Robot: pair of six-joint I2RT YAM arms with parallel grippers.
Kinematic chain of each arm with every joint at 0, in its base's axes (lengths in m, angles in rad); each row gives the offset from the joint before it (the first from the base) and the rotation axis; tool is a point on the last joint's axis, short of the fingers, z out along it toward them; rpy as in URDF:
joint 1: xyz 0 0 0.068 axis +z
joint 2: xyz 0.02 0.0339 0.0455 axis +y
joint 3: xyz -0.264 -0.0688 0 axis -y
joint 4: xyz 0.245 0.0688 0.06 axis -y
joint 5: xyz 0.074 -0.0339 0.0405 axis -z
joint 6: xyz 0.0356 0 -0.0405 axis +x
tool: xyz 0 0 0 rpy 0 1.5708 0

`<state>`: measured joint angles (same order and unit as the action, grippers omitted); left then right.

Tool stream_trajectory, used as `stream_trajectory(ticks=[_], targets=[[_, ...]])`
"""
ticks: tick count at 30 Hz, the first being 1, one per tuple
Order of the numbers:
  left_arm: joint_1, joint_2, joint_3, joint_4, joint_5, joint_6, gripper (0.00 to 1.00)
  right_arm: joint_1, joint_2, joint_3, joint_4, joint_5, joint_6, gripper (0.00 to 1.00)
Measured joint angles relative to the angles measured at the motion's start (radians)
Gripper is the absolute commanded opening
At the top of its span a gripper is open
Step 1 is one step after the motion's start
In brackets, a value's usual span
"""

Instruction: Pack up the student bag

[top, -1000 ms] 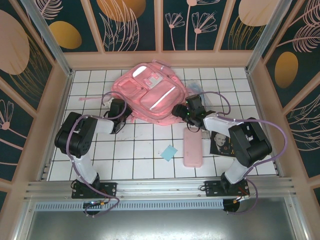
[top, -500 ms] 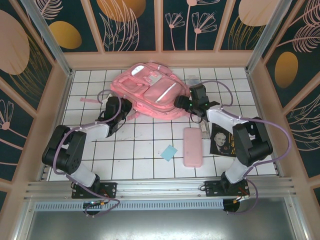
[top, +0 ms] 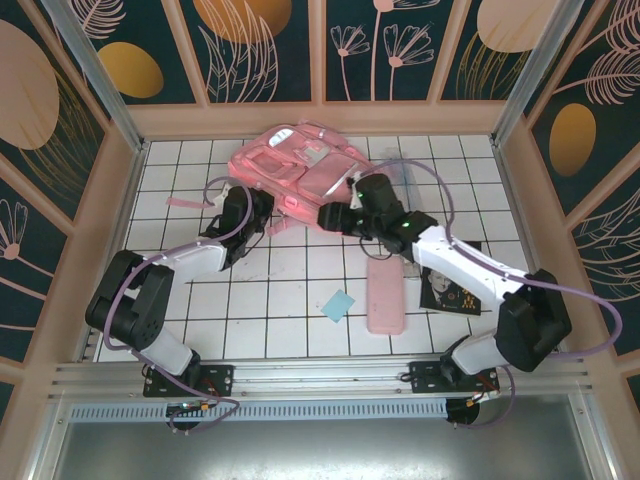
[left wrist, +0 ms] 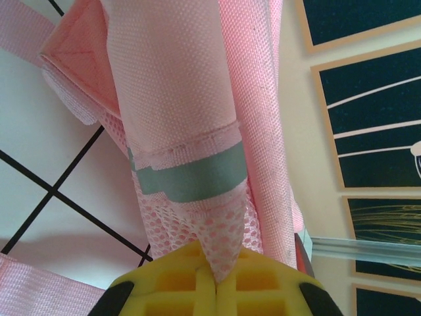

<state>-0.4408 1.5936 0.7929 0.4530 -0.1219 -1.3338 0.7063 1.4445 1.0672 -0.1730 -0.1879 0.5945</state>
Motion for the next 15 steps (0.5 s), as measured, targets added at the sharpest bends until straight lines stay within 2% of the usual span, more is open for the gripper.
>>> stream_trajectory(ticks=[7, 15], targets=[[-0.016, -0.001, -0.002, 0.01, -0.034, -0.043, 0.0, 0.105, 0.252, 0.051, 0.12, -0.046, 0.06, 0.4], [-0.023, -0.027, -0.043, 0.015, -0.045, -0.067, 0.0, 0.113, 0.418, 0.129, 0.205, 0.006, 0.101, 0.38]])
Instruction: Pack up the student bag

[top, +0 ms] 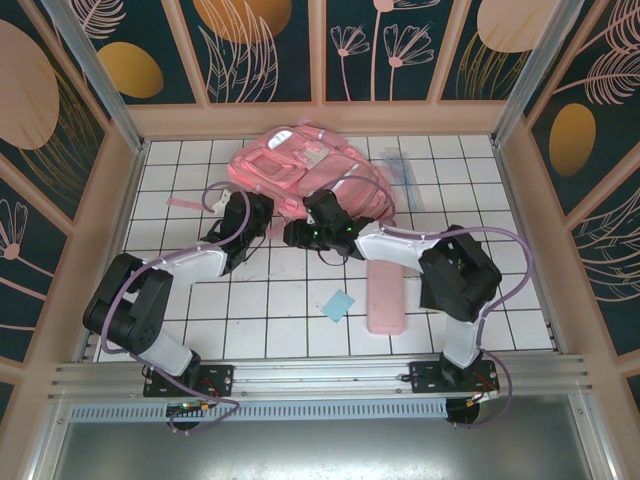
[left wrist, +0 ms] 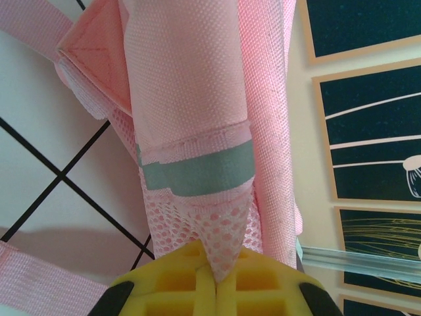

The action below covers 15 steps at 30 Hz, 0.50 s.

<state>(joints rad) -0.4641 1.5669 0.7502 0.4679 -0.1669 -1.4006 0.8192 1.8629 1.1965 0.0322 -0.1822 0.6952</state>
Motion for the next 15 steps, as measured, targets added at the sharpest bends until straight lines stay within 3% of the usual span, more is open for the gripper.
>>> stream_trajectory(ticks=[8, 15], targets=[[0.0, -0.008, -0.006, 0.006, -0.016, -0.008, 0.0, 0.004, 0.104, 0.126, 0.008, 0.035, -0.001, 0.39], [0.002, -0.017, -0.018, 0.009, -0.025, -0.008, 0.0, 0.005, 0.119, 0.14, 0.003, 0.051, -0.006, 0.17]])
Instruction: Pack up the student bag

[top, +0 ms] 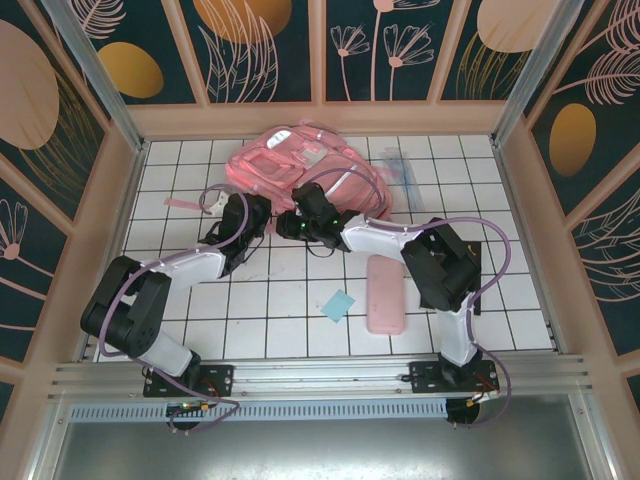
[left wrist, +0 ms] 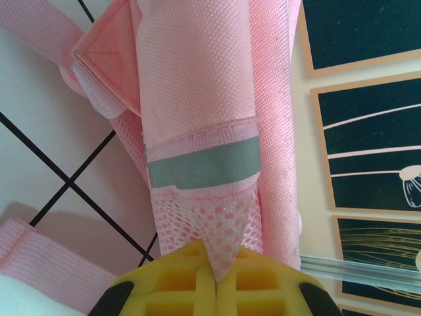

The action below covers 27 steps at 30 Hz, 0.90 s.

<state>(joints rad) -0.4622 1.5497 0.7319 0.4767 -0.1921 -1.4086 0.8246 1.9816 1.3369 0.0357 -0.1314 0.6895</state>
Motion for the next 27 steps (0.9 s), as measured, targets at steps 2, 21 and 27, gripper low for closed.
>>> stream_trajectory(ticks=[2, 21, 27], targets=[[-0.001, -0.005, -0.003, -0.001, 0.0, 0.0, 0.0, 0.0, 0.0, 0.0, 0.001, -0.001, -0.002, 0.16], [-0.016, -0.008, -0.002, -0.014, -0.053, 0.074, 0.0, -0.051, -0.151, -0.167, -0.044, -0.084, -0.095, 0.0], [0.003, -0.003, 0.011, -0.027, -0.053, 0.102, 0.0, -0.093, -0.249, -0.277, -0.093, -0.078, -0.123, 0.0]])
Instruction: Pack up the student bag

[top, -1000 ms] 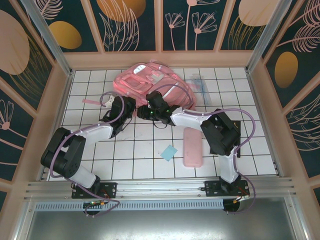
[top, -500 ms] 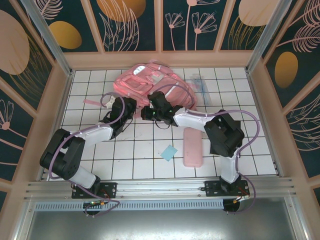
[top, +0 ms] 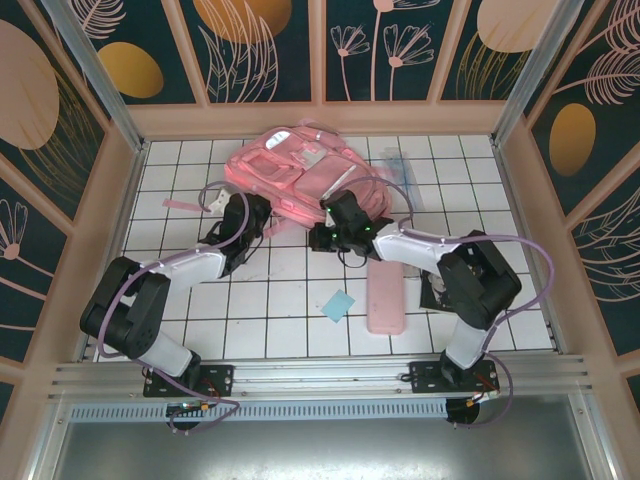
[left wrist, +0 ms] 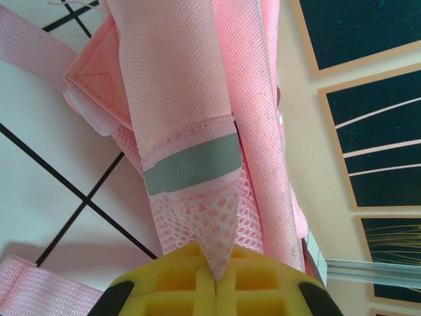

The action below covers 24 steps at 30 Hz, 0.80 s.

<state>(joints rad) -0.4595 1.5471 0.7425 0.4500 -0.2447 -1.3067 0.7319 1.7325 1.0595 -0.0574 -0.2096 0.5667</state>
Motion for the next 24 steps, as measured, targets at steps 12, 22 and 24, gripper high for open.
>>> stream_trajectory(ticks=[12, 22, 24], targets=[[0.063, 0.009, 0.016, -0.028, 0.033, 0.076, 0.0, -0.19, -0.182, -0.124, -0.156, 0.04, -0.167, 0.0], [0.15, 0.17, 0.221, -0.099, 0.135, 0.228, 0.8, -0.129, -0.112, -0.089, -0.116, -0.098, -0.161, 0.0], [0.163, 0.162, 0.241, -0.121, 0.14, 0.248, 0.89, -0.086, -0.078, -0.067, -0.091, -0.119, -0.14, 0.0]])
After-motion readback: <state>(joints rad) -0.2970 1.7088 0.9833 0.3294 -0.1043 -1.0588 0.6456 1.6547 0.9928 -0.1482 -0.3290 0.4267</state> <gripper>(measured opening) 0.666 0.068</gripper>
